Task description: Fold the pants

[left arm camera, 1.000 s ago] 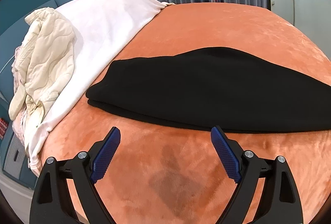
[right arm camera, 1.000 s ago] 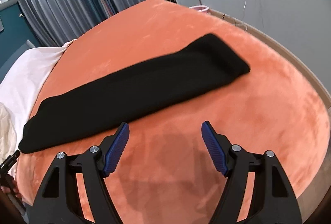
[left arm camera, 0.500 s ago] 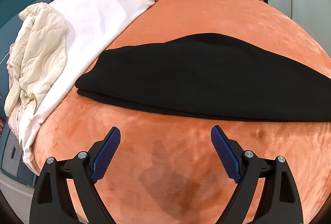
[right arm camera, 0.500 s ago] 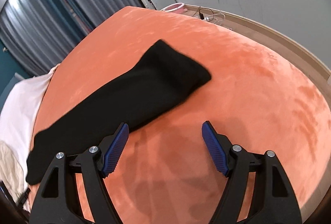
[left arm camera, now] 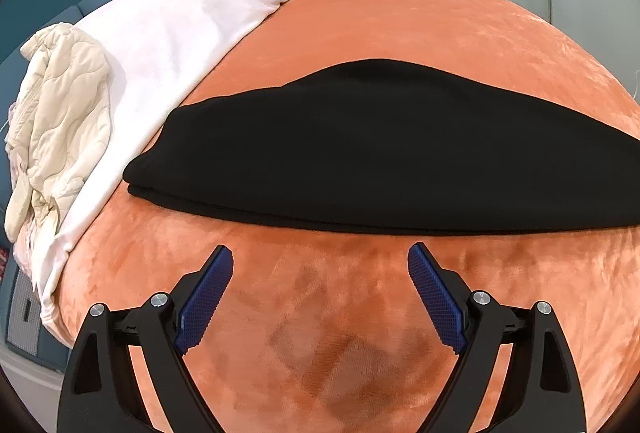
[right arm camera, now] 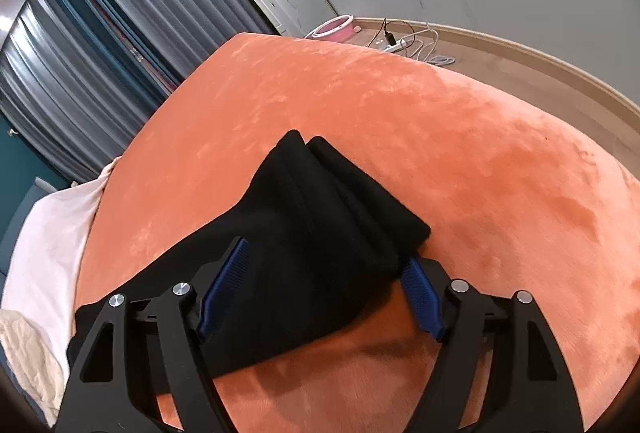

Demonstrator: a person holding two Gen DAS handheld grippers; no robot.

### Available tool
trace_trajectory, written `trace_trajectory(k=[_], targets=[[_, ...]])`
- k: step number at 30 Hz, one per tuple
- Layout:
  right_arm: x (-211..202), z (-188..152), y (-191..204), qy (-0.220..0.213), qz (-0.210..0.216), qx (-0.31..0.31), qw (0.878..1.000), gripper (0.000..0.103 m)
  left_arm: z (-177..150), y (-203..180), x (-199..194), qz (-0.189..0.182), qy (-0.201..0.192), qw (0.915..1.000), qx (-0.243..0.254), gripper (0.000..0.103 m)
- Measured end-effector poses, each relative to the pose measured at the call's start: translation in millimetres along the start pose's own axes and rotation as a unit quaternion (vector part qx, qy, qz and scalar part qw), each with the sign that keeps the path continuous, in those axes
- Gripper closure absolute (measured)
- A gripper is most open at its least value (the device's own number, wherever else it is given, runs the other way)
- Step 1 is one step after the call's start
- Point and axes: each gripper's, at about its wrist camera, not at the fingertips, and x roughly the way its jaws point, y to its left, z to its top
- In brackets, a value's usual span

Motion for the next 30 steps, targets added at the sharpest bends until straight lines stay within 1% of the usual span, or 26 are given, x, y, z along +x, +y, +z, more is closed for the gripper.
trace_trajectory(k=[2,5,6,7,8,9,10,12,13,14,15,16,17,18,19,20,21,22,24,25,26,27,28,29,30], targets=[[-2.5,-1.2,3.3,-0.002,0.000,0.001,1.000,0.031,-0.8,4.8,3.7,0.001,0.004,1.0000,-0.007,0.016],[-3.1,-2.4,0.4,-0.004,0.007,0.006,1.000,0.031,0.3,29.3,11.7,-0.010,0.011,0.9986,-0.051,0.016],[-2.3,-2.0,0.1,-0.003,0.010,0.006,1.000,0.030,1.1,43.3,15.8,-0.017,0.018,0.9966,-0.078,0.016],[-3.3,-2.6,0.2,-0.002,0.010,0.006,1.000,0.030,1.3,67.0,21.9,-0.024,0.025,0.9919,-0.122,0.016],[-3.1,-3.3,1.4,-0.001,0.010,0.003,1.000,0.029,0.2,94.9,28.4,-0.028,0.029,0.9845,-0.171,0.016],[-3.8,-5.2,3.3,-0.001,0.010,-0.004,1.000,0.026,-1.2,114.2,32.9,-0.031,0.029,0.9785,-0.202,0.016],[-3.6,-6.6,5.4,-0.001,0.011,-0.009,1.000,0.024,-3.1,144.7,41.0,-0.029,0.030,0.9681,-0.247,0.016],[-2.7,-9.1,10.6,-0.001,0.011,-0.024,1.000,0.017,-4.1,188.4,56.0,-0.030,0.031,0.9526,-0.301,0.016],[-1.6,-9.5,12.5,0.000,0.010,-0.028,1.000,0.016,-3.1,212.9,69.6,-0.035,0.044,0.9429,-0.328,0.017],[-0.9,-9.8,13.9,0.000,0.008,-0.031,0.999,0.014,-2.4,230.6,80.4,-0.053,0.055,0.9320,-0.354,0.017],[-0.6,-10.4,15.3,-0.001,0.006,-0.036,0.999,0.014,-1.9,241.9,88.0,-0.076,0.058,0.9224,-0.374,0.017],[-0.8,-11.1,16.4,-0.002,0.003,-0.039,0.999,0.014,-0.9,255.6,99.7,-0.108,0.059,0.9074,-0.402,0.017],[-1.1,-11.7,17.0,-0.003,0.004,-0.040,0.999,0.014,0.6,264.0,110.3,-0.125,0.063,0.8967,-0.420,0.017],[-1.7,-11.7,16.2,-0.004,0.007,-0.038,0.999,0.014,4.3,272.0,124.6,-0.132,0.072,0.8880,-0.435,0.017],[-2.0,-11.6,15.3,-0.005,0.010,-0.035,0.999,0.014,6.9,274.6,131.0,-0.129,0.075,0.8855,-0.440,0.016],[-2.6,-11.5,14.2,-0.006,0.016,-0.033,0.999,0.013,11.7,276.8,136.7,-0.128,0.071,0.8836,-0.445,0.011],[-3.7,-11.4,12.8,-0.008,0.029,-0.030,0.999,0.012,16.7,278.6,140.7,-0.125,0.066,0.8844,-0.445,0.007],[-4.4,-11.5,12.0,-0.009,0.036,-0.027,0.999,0.011,23.3,279.2,146.7,-0.123,0.067,0.8844,-0.445,0.005],[-4.2,-10.6,11.4,-0.008,0.042,-0.024,0.999,0.009,31.5,280.6,156.6,-0.121,0.067,0.8815,-0.452,0.006],[-2.7,-9.8,12.3,-0.006,0.038,-0.023,0.999,0.009,36.6,282.0,162.4,-0.127,0.068,0.8805,-0.452,0.007],[-0.4,-8.7,14.8,-0.002,0.032,-0.024,0.999,0.007,41.7,282.7,166.5,-0.133,0.069,0.8829,-0.445,0.029],[2.8,-7.3,18.8,0.003,0.020,-0.030,0.999,0.007,44.6,283.8,170.4,-0.135,0.077,0.8842,-0.440,0.069],[6.1,-5.7,21.4,0.009,0.010,-0.033,0.999,0.007,45.6,286.1,174.4,-0.137,0.093,0.8834,-0.439,0.075],[9.5,-3.9,26.9,0.014,-0.008,-0.039,0.999,0.011,44.6,289.5,172.8,-0.159,0.089,0.8751,-0.448,0.089],[11.8,-2.8,30.0,0.018,-0.018,-0.043,0.999,0.046,42.8,290.8,168.8,-0.170,0.088,0.8699,-0.454,0.090]])
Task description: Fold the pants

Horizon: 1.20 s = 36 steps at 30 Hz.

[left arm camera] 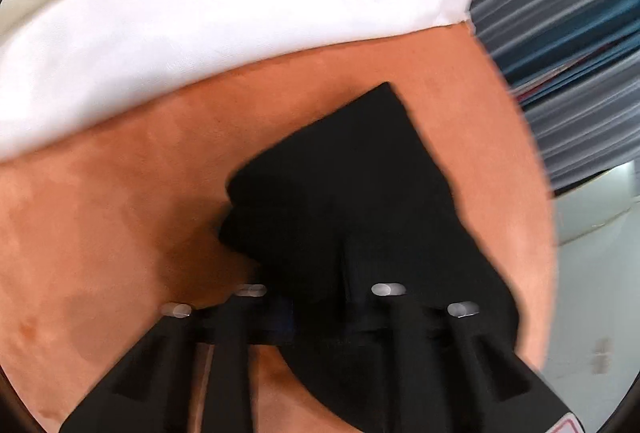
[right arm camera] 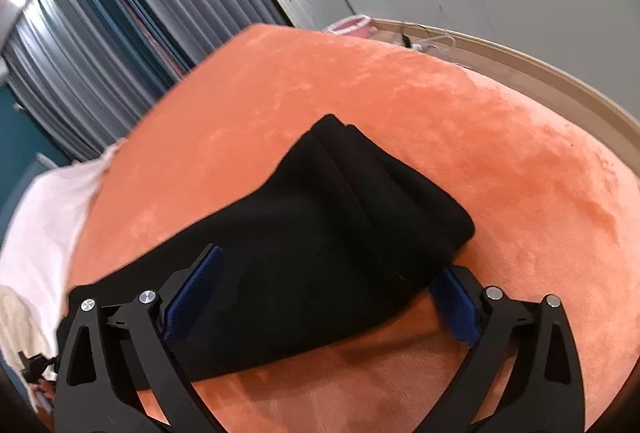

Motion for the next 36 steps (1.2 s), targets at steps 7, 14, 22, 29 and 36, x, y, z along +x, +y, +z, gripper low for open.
trace_trajectory(k=[7,14,22,29,36], targets=[[-55.3,13.2,-6.7,-0.013,0.055,0.048,0.997,0.095,-24.4,-16.0,-89.3,-0.041,0.004,0.9969,0.067,0.091],[-89.2,-9.0,-49.8,0.005,0.084,0.097,0.992,0.095,-33.6,20.0,-120.0,-0.035,0.038,0.9977,0.045,0.091],[-127.2,7.5,-57.1,0.005,0.125,0.086,0.988,0.095,-23.8,3.1,-139.1,-0.033,0.025,0.9938,0.103,0.090],[-70.6,-13.0,-85.4,0.069,0.028,0.080,0.994,0.095,-37.8,66.9,-85.1,0.014,0.095,0.9947,0.037,0.086],[-81.7,-26.4,-90.1,0.045,0.029,0.052,0.997,0.067,-36.9,98.5,-137.0,0.051,0.007,0.9946,0.091,0.052]])
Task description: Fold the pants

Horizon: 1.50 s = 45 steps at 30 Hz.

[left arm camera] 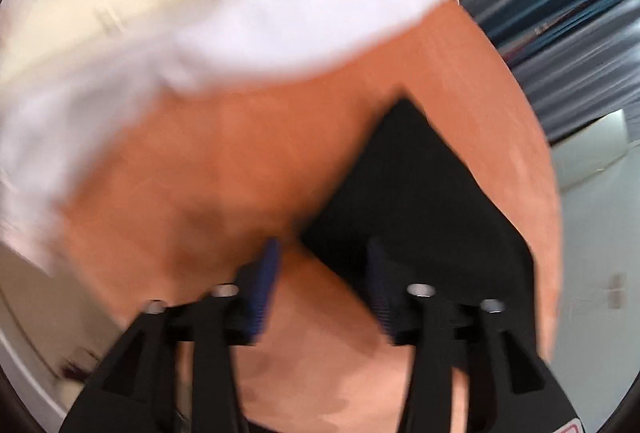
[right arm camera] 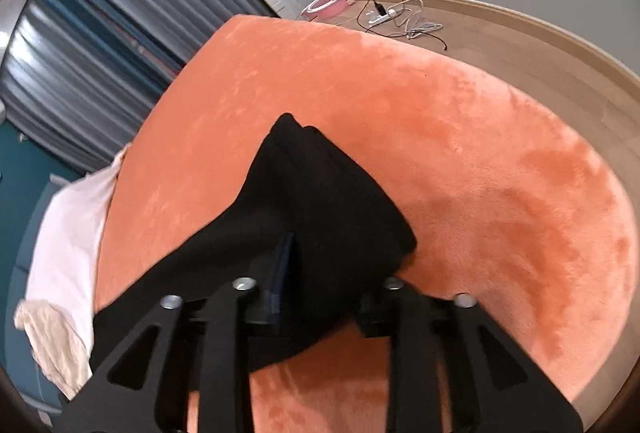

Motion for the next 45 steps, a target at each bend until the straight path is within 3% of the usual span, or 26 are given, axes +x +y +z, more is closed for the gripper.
trace_trajectory(k=[1,2,3,4,6,7,9,10,13,16,18,19,21,23,25,26,27,29,31,33,35,37,40,43,44,45], targets=[[-10.1,-0.2,-1.6,-0.009,-0.028,-0.008,1.000,0.060,7.3,5.5,-18.1,0.060,-0.045,0.9972,0.004,0.053],[-22.6,-3.2,-3.2,-0.028,-0.065,-0.013,0.997,0.042,13.4,7.6,-31.6,0.117,-0.077,0.9901,0.010,0.054],[-36.4,-7.2,-2.7,-0.058,-0.103,-0.018,0.993,0.039,19.9,5.7,-41.5,0.157,-0.096,0.9826,0.020,0.057],[-54.5,-12.4,-1.1,-0.098,-0.140,-0.024,0.985,0.039,27.7,-4.2,-53.0,0.159,-0.116,0.9796,0.041,0.057],[-74.4,-23.9,27.5,-0.128,-0.119,-0.055,0.983,0.060,37.5,-40.1,-61.5,0.107,-0.132,0.9829,0.072,0.053],[-74.0,-28.4,47.9,-0.125,-0.095,-0.080,0.984,0.061,40.1,-56.0,-61.5,0.080,-0.135,0.9838,0.086,0.050],[-52.9,-42.7,116.6,-0.083,-0.031,-0.162,0.983,0.062,45.3,-94.8,-43.1,0.051,-0.138,0.9821,0.118,0.027],[-38.4,-50.8,147.3,-0.059,-0.012,-0.196,0.979,0.062,49.1,-118.8,-21.1,0.059,-0.134,0.9797,0.137,0.027],[11.6,-84.0,243.5,0.012,0.053,-0.287,0.956,0.062,70.4,-134.5,45.0,0.063,-0.064,0.9874,0.131,0.028],[41.1,-119.4,314.7,0.045,0.078,-0.357,0.930,0.063,89.2,-99.7,79.2,-0.009,0.062,0.9967,0.052,0.031],[54.1,-141.2,344.3,0.061,0.102,-0.384,0.916,0.058,94.4,-81.6,78.5,-0.049,0.087,0.9938,0.049,0.028],[59.4,-151.2,353.4,0.074,0.116,-0.391,0.910,0.058,96.7,-78.6,79.8,-0.046,0.096,0.9927,0.056,0.028],[78.8,-167.0,374.7,0.103,0.142,-0.388,0.905,0.058,104.4,-70.4,88.1,-0.026,0.111,0.9918,0.059,0.025],[93.7,-183.7,389.4,0.133,0.167,-0.371,0.904,0.058,114.4,-68.6,110.9,-0.063,0.141,0.9869,0.048,0.024],[100.1,-204.9,402.2,0.153,0.177,-0.364,0.902,0.058,121.4,-75.1,135.5,-0.124,0.174,0.9761,0.040,0.028],[102.4,-212.8,406.4,0.157,0.178,-0.367,0.900,0.058,124.9,-79.3,142.3,-0.134,0.178,0.9739,0.046,0.046],[100.6,-229.0,413.2,0.159,0.177,-0.373,0.897,0.058,127.7,-90.6,152.8,-0.098,0.175,0.9763,0.080,0.080],[99.5,-242.2,422.9,0.160,0.174,-0.386,0.892,0.058,131.3,-104.4,152.2,-0.080,0.160,0.9763,0.122,0.083],[94.7,-248.9,430.9,0.150,0.168,-0.397,0.890,0.058,139.6,-125.1,109.3,-0.111,0.072,0.9781,0.160,0.083],[87.1,-246.3,427.1,0.134,0.171,-0.396,0.892,0.051,145.1,-131.5,85.4,-0.097,0.008,0.9770,0.190,0.083],[99.4,-246.7,430.2,0.131,0.159,-0.393,0.896,0.038,150.0,-125.1,104.6,-0.040,0.010,0.9816,0.186,0.082],[113.0,-249.9,435.5,0.136,0.144,-0.395,0.897,0.038,144.5,-119.5,134.4,0.000,0.025,0.9817,0.189,0.082],[115.5,-251.9,441.8,0.143,0.156,-0.383,0.899,0.038,136.6,-120.8,133.8,-0.003,0.013,0.9828,0.184,0.081],[99.0,-261.7,447.1,0.136,0.180,-0.405,0.886,0.038,136.3,-118.1,100.8,-0.017,-0.028,0.9819,0.186,0.073],[95.9,-268.2,448.4,0.133,0.184,-0.424,0.877,0.038,137.7,-101.9,89.0,-0.003,-0.051,0.9823,0.181,0.072],[96.8,-273.3,448.9,0.129,0.181,-0.441,0.870,0.039,141.7,-93.6,72.5,0.024,-0.090,0.9805,0.173,0.063]])
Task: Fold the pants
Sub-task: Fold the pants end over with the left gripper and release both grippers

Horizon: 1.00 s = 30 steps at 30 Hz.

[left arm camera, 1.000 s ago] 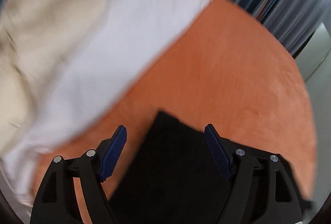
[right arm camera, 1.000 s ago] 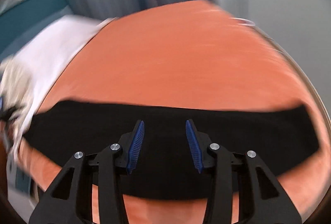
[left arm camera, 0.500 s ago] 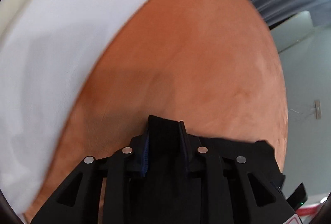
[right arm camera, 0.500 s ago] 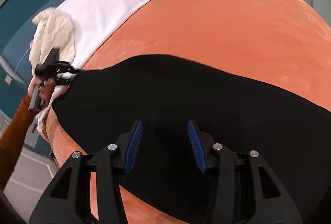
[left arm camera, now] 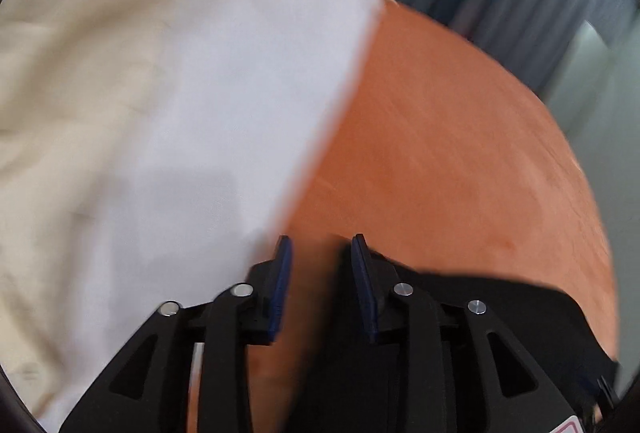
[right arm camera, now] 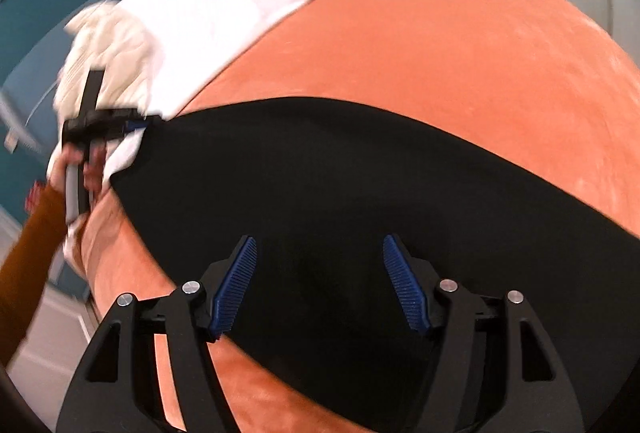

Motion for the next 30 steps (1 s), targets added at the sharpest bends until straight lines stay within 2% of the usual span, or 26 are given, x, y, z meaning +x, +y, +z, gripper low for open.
trace_trajectory(k=[2,3,5,6,7,8,9,11,13,14,16,19,22,24,26,28,30], targets=[[23.4,-9.8,-1.1,0.032,-0.084,-0.045,0.995,0.039,3.6,18.1,-25.5,0.049,-0.035,0.9982,-0.006,0.056],[26.6,-12.1,-6.6,0.037,-0.108,-0.040,0.993,0.041,2.6,27.2,-40.3,0.061,-0.041,0.9973,-0.008,0.056],[8.7,-11.9,-14.8,0.014,-0.080,0.008,0.997,0.041,-10.9,32.9,-68.5,0.046,-0.036,0.9983,-0.002,0.052],[-9.0,-14.0,-17.5,-0.004,-0.041,0.033,0.999,0.040,-22.9,31.4,-80.0,0.030,-0.026,0.9992,0.000,0.037],[-19.4,-17.3,-19.3,-0.012,-0.022,0.043,0.999,0.040,-41.2,31.2,-89.2,0.009,-0.010,0.9998,-0.015,0.029],[-31.7,-23.4,-22.3,-0.019,-0.005,0.054,0.998,0.038,-53.5,23.7,-86.1,-0.006,0.000,0.9994,-0.033,0.024],[-43.0,-32.2,-26.6,-0.021,0.007,0.063,0.998,0.037,-69.3,24.5,-85.2,-0.035,0.016,0.9975,-0.059,0.024],[-62.5,-56.6,-41.8,-0.016,0.017,0.093,0.995,0.037,-100.7,16.7,-59.6,-0.096,0.083,0.9844,-0.121,0.024],[-81.5,-83.7,-61.2,-0.009,0.003,0.120,0.993,0.037,-122.2,10.8,-34.9,-0.133,0.122,0.9700,-0.163,0.024],[-97.7,-101.7,-77.0,-0.009,-0.017,0.139,0.990,0.037,-128.7,7.4,-25.2,-0.128,0.131,0.9680,-0.172,0.025],[-123.8,-125.4,-100.2,-0.019,-0.039,0.179,0.983,0.037,-131.7,-6.5,-23.8,-0.084,0.092,0.9784,-0.165,0.022],[-180.5,-170.2,-153.8,-0.064,-0.080,0.268,0.958,0.037,-127.1,-22.3,-26.4,-0.040,0.086,0.9837,-0.153,0.020],[-228.8,-205.0,-206.2,-0.099,-0.143,0.336,0.926,0.037,-128.4,-28.0,-47.1,-0.047,0.069,0.9782,-0.190,0.021],[-251.7,-220.5,-244.0,-0.109,-0.190,0.370,0.903,0.037,-130.2,-46.2,-61.7,-0.049,0.051,0.9819,-0.176,0.021],[-270.0,-231.5,-279.3,-0.126,-0.231,0.401,0.878,0.037,-133.8,-81.0,-83.0,-0.030,0.031,0.9924,-0.115,0.021],[-288.2,-240.8,-316.6,-0.132,-0.290,0.428,0.846,0.037,-143.0,-129.9,-101.5,-0.022,0.003,0.9991,-0.036,0.020],[-294.9,-244.8,-349.7,-0.119,-0.328,0.429,0.833,0.038,-156.5,-176.1,-116.3,-0.032,-0.014,0.9988,0.035,0.020]])
